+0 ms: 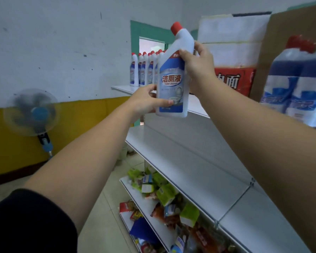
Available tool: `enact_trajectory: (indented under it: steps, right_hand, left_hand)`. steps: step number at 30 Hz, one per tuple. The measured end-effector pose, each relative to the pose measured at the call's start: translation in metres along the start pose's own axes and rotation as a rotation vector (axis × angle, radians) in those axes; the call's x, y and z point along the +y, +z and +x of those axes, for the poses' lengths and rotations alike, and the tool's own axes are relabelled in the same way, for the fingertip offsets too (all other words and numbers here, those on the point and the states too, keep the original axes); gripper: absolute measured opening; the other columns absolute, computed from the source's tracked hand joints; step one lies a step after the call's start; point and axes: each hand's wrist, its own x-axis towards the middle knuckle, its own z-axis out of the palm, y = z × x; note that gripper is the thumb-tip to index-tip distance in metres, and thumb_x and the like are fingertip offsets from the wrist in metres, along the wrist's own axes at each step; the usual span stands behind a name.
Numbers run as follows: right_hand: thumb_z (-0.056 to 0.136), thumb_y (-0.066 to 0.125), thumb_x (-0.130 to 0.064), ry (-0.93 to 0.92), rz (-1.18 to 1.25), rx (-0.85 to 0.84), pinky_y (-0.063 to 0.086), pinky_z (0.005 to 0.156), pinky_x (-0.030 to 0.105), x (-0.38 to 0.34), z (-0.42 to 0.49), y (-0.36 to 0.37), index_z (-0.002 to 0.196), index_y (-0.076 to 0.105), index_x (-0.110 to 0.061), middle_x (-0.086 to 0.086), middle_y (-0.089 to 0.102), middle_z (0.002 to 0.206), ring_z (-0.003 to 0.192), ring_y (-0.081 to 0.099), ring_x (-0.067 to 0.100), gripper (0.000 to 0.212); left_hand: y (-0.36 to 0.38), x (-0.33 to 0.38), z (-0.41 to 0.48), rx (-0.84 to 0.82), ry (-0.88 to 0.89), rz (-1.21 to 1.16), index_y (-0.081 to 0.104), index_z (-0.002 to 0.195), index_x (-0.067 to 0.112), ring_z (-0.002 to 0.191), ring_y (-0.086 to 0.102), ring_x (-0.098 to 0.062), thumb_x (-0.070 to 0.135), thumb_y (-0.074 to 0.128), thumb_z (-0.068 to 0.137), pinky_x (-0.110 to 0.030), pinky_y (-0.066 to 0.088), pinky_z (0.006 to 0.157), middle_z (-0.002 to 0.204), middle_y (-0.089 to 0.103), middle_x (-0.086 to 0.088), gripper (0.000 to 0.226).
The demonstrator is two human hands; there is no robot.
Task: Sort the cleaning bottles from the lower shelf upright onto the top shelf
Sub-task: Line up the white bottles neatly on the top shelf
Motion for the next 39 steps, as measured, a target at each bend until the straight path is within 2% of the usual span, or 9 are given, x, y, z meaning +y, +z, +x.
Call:
enact_trajectory:
  steps: [3,12,18,22,25,27,31,36,39]
  right_hand:
    - [0.096,0.063,-0.010,-0.017,-0.025,0.015,0.062,0.083,0.040,0.025,0.031,0.035,0.137,0.051,-0.012,0.007,0.062,0.117,0.099,0.069,0.022,0.043]
    - [0.096,0.064,-0.010,-0.049,-0.054,0.104,0.062,0.080,0.034,0.105,0.133,0.148,0.138,0.051,-0.013,0.000,0.060,0.109,0.094,0.068,0.017,0.044]
    - [0.097,0.063,-0.013,-0.056,-0.121,0.144,0.062,0.073,0.026,0.157,0.198,0.203,0.137,0.050,-0.015,-0.003,0.060,0.101,0.086,0.067,0.013,0.043]
    - [0.096,0.064,-0.012,-0.085,-0.183,0.182,0.054,0.061,0.015,0.197,0.252,0.225,0.137,0.051,-0.012,0.002,0.063,0.112,0.084,0.065,0.007,0.043]
    - [0.095,0.065,-0.016,-0.108,-0.248,0.206,0.059,0.076,0.023,0.226,0.292,0.238,0.137,0.051,-0.014,0.003,0.062,0.117,0.092,0.066,0.012,0.044]
    - [0.096,0.064,-0.018,-0.098,-0.292,0.209,0.059,0.078,0.025,0.240,0.314,0.245,0.137,0.050,-0.018,0.000,0.058,0.113,0.095,0.065,0.013,0.043]
    - [0.098,0.063,-0.016,-0.123,-0.367,0.233,0.048,0.057,0.009,0.266,0.350,0.255,0.138,0.049,-0.016,-0.010,0.055,0.095,0.078,0.056,0.000,0.042]
    - [0.098,0.063,-0.019,-0.131,-0.500,0.268,0.051,0.061,0.009,0.298,0.380,0.260,0.139,0.048,-0.015,-0.003,0.059,0.110,0.083,0.058,0.000,0.044]
    - [0.098,0.064,-0.021,-0.136,-0.572,0.306,0.056,0.071,0.017,0.315,0.386,0.259,0.138,0.049,-0.018,-0.001,0.062,0.118,0.097,0.064,0.009,0.043]
  left_hand:
    - [-0.035,-0.022,0.037,-0.001,0.012,0.006,0.061,0.120,0.029,0.108,0.068,-0.017,0.030,0.088,0.075,-0.039,0.061,0.086,0.116,0.071,0.004,0.052]
    - [-0.153,-0.086,0.161,-0.078,0.044,0.019,0.064,0.111,0.030,0.106,0.068,-0.016,0.024,0.083,0.083,-0.045,0.056,0.097,0.114,0.071,0.002,0.035]
    - [-0.203,-0.135,0.245,-0.094,0.060,0.005,0.061,0.130,0.021,0.113,0.065,-0.021,0.027,0.084,0.080,-0.047,0.055,0.099,0.122,0.068,-0.001,0.055]
    - [-0.223,-0.165,0.303,-0.119,0.072,-0.011,0.064,0.119,0.021,0.109,0.066,-0.017,0.022,0.082,0.082,-0.044,0.055,0.097,0.116,0.071,0.001,0.041]
    - [-0.234,-0.188,0.347,-0.136,0.082,-0.032,0.065,0.112,0.026,0.105,0.066,-0.015,0.020,0.082,0.083,-0.041,0.056,0.095,0.112,0.071,0.003,0.035]
    - [-0.240,-0.201,0.376,-0.145,0.080,-0.061,0.065,0.116,0.023,0.107,0.067,-0.017,0.019,0.083,0.081,-0.042,0.056,0.095,0.114,0.072,0.002,0.039]
    - [-0.248,-0.224,0.427,-0.171,0.098,-0.069,0.062,0.121,0.020,0.109,0.067,-0.021,0.014,0.083,0.081,-0.038,0.058,0.091,0.117,0.070,-0.001,0.046]
    - [-0.252,-0.250,0.476,-0.230,0.114,-0.025,0.052,0.124,0.022,0.106,0.067,-0.021,0.017,0.087,0.076,-0.046,0.058,0.093,0.117,0.066,-0.001,0.059]
    - [-0.247,-0.268,0.494,-0.259,0.144,0.032,0.054,0.121,0.023,0.107,0.066,-0.018,0.025,0.089,0.074,-0.046,0.057,0.094,0.117,0.066,0.003,0.059]
